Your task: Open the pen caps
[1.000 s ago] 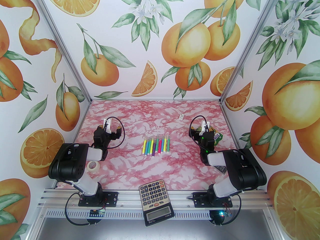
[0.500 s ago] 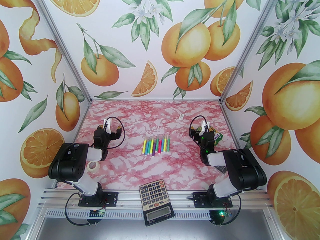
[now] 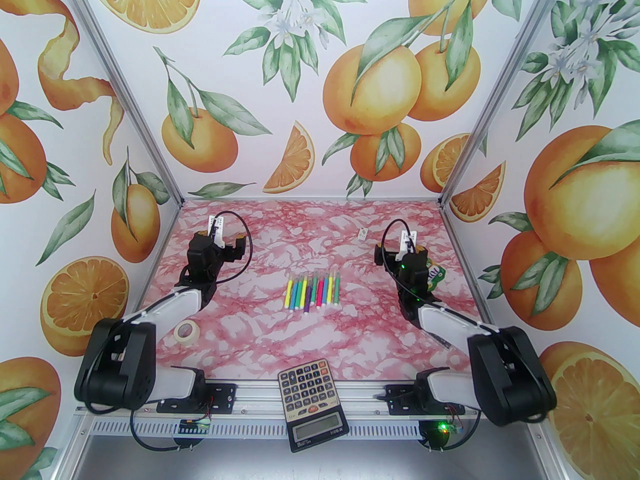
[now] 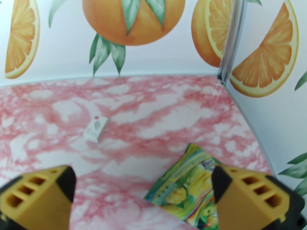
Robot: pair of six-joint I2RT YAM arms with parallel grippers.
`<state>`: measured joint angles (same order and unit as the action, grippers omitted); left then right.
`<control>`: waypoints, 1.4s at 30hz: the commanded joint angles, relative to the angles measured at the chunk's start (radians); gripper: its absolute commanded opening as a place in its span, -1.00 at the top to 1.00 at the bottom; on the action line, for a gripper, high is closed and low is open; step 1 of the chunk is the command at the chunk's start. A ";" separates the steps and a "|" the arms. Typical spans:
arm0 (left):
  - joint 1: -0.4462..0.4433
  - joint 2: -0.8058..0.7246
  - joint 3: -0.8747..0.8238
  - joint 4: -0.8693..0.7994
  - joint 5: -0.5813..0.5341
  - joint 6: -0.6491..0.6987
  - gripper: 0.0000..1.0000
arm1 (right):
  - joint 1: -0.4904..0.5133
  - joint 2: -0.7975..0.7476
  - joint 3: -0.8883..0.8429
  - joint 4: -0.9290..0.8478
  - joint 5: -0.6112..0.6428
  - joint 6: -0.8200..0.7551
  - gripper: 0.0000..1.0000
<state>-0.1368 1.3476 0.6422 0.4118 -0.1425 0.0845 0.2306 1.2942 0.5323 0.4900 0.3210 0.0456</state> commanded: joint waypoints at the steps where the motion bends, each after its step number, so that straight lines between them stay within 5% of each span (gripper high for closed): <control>1: -0.024 -0.059 0.022 -0.194 -0.009 -0.049 -1.00 | 0.033 -0.041 0.101 -0.352 0.059 0.050 -0.96; 15: -0.090 -0.240 0.050 -0.461 0.171 -0.149 -1.00 | 0.215 0.097 0.439 -0.997 -0.177 0.222 -0.62; 26: -0.102 -0.294 0.030 -0.474 0.185 -0.167 -1.00 | 0.336 0.269 0.489 -1.012 -0.298 0.322 -0.26; 42: -0.103 -0.323 -0.022 -0.445 0.143 -0.210 -1.00 | 0.352 0.425 0.508 -0.970 -0.361 0.369 0.08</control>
<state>-0.2325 1.0523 0.6411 -0.0494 0.0128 -0.1055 0.5758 1.6905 1.0080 -0.4927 -0.0273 0.3977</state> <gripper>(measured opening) 0.999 0.463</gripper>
